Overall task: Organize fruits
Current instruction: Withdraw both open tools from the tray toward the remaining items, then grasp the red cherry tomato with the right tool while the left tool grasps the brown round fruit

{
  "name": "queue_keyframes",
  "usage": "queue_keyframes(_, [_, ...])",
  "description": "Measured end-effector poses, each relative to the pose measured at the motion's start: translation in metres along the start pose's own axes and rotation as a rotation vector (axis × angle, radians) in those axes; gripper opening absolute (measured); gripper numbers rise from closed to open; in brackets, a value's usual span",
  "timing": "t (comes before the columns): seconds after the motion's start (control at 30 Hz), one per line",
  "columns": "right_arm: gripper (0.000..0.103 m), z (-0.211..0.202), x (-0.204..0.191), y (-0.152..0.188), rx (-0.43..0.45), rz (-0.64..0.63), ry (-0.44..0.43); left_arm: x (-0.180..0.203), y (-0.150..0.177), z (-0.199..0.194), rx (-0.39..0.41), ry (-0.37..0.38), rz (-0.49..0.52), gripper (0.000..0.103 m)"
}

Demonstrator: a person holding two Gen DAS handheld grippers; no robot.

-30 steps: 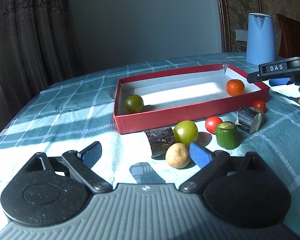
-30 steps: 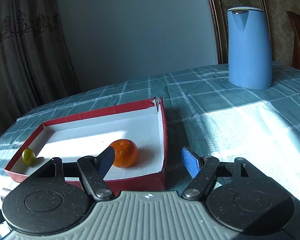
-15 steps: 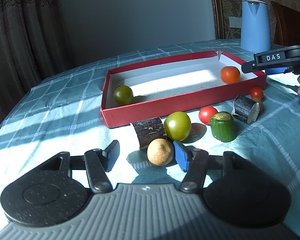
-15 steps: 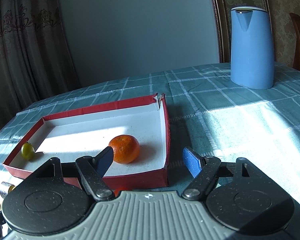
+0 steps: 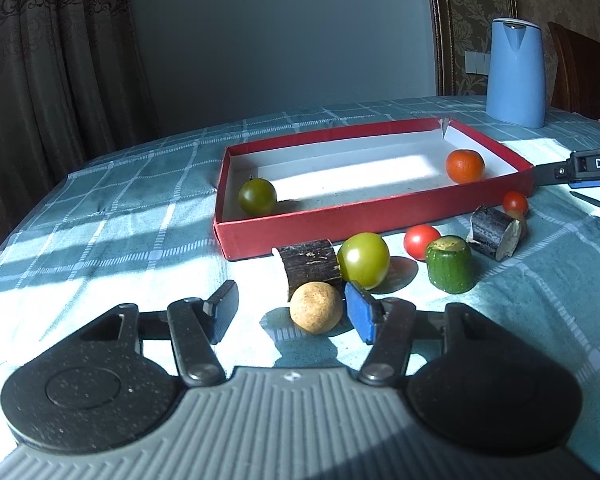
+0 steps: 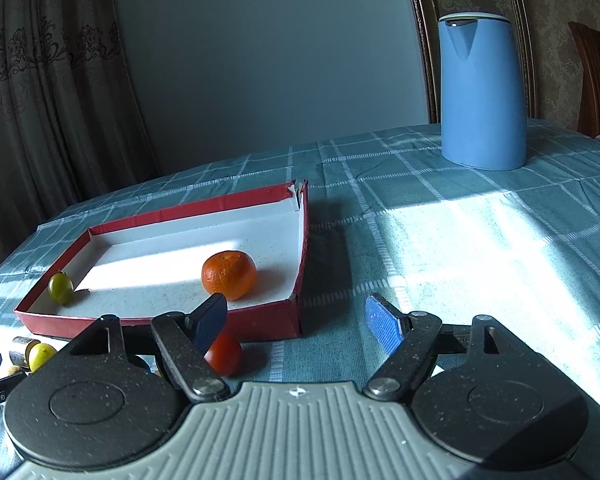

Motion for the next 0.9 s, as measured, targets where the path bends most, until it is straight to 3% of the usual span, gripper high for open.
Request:
queue_keyframes(0.2, [0.076, -0.005, -0.016, 0.014, -0.062, -0.082, -0.078, 0.001, 0.000, -0.001, 0.004, -0.008, 0.002, 0.057])
queue_keyframes(0.57, [0.076, 0.015, -0.044, 0.007, -0.049, -0.173, -0.003, 0.002, 0.001, -0.002, 0.007, -0.009, 0.009, 0.067])
queue_keyframes(0.67, [0.068, 0.029, -0.047, 0.009, -0.129, -0.185, 0.001, 0.003, 0.000, -0.001, 0.008, -0.009, 0.014, 0.072])
queue_keyframes(0.73, [0.062, 0.029, -0.052, 0.010, -0.131, -0.217, 0.007, 0.002, 0.001, -0.002, 0.011, -0.009, 0.014, 0.072])
queue_keyframes(0.77, [0.054, 0.029, -0.055, 0.011, -0.131, -0.229, -0.005, 0.002, 0.001, -0.001, 0.010, -0.009, 0.014, 0.072])
queue_keyframes(0.87, [0.043, 0.030, -0.060, 0.012, -0.126, -0.245, -0.016, 0.002, 0.000, -0.001, 0.009, -0.009, 0.011, 0.072])
queue_keyframes(0.9, [0.034, 0.029, -0.060, 0.013, -0.125, -0.249, -0.029, 0.002, 0.000, -0.001, 0.010, -0.010, 0.012, 0.072])
Point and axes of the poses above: each gripper's, at about its wrist camera, not at the fingertips, and z roughly the way its jaws point, x to its right, y to its underside, the point moved 1 cm from there along z, roughly the way its jaws point, and after that the axes turned 2 degrees about -y, right-handed, at the moved point
